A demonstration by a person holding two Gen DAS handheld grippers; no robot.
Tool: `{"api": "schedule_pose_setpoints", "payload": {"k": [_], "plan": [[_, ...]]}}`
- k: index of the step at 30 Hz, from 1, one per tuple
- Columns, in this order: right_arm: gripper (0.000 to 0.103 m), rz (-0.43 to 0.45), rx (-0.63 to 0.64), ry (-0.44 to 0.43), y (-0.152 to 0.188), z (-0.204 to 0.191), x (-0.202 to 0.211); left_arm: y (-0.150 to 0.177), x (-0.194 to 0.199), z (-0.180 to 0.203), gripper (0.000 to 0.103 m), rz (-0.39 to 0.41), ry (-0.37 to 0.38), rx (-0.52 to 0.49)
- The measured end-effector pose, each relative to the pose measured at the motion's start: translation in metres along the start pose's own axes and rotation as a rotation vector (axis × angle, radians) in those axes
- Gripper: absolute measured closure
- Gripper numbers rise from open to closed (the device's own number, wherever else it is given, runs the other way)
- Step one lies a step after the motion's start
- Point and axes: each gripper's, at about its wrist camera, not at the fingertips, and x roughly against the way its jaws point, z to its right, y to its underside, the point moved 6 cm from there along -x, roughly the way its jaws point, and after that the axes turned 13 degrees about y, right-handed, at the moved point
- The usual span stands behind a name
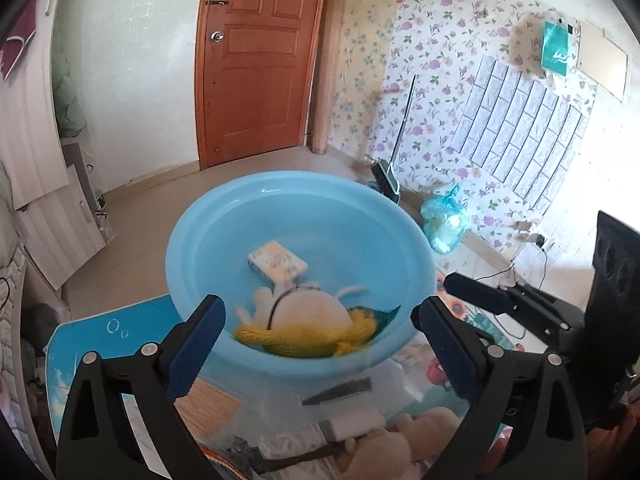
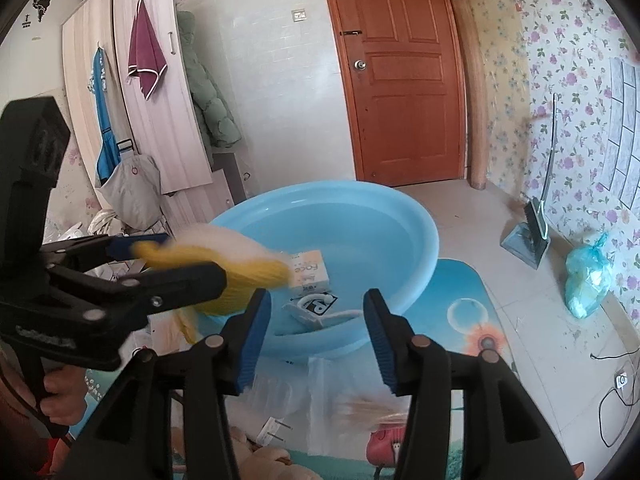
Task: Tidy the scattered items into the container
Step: 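Open the left tool to drop the bunny into the basin while the right tool lowers the packet, then move the left tool to the glass bottle while the right tool moves to the tan plush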
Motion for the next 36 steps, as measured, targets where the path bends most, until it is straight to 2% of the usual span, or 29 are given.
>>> {"api": "schedule_pose_setpoints", "payload": {"k": [5,10,15,17,19,23,25,27,33,36], "plan": [[0.055,-0.009,-0.023,0.001,0.007,0.002,0.006,0.013,0.01,0.002,0.004,-0.004,-0.009,0.023],[0.055,-0.032,-0.033,-0.002,0.02,0.001,0.014,0.031,0.027,-0.001,0.004,0.005,-0.057,0.017],[0.055,-0.063,-0.03,-0.006,0.035,-0.005,0.021,0.047,0.055,-0.001,0.004,0.083,-0.19,-0.082],[0.055,-0.076,-0.028,-0.013,0.041,-0.009,0.025,0.052,0.063,-0.001,0.004,0.087,-0.268,-0.147],[0.053,-0.082,-0.02,-0.007,0.045,-0.012,0.028,0.056,0.067,-0.001,0.004,0.073,-0.299,-0.17],[0.048,-0.1,-0.021,-0.022,0.05,-0.019,0.033,0.067,0.077,-0.01,0.004,0.044,-0.279,-0.127],[0.048,-0.101,-0.013,-0.023,0.051,-0.023,0.036,0.07,0.083,-0.015,0.002,0.045,-0.295,-0.107],[0.047,-0.098,0.0,-0.021,0.053,-0.028,0.039,0.073,0.089,-0.021,0.001,0.061,-0.304,-0.085],[0.043,-0.112,0.014,-0.017,0.063,-0.035,0.046,0.09,0.106,-0.038,0.0,0.096,-0.244,0.013],[0.041,-0.123,0.022,-0.014,0.07,-0.037,0.048,0.102,0.111,-0.052,0.0,0.099,-0.261,0.059]]}}
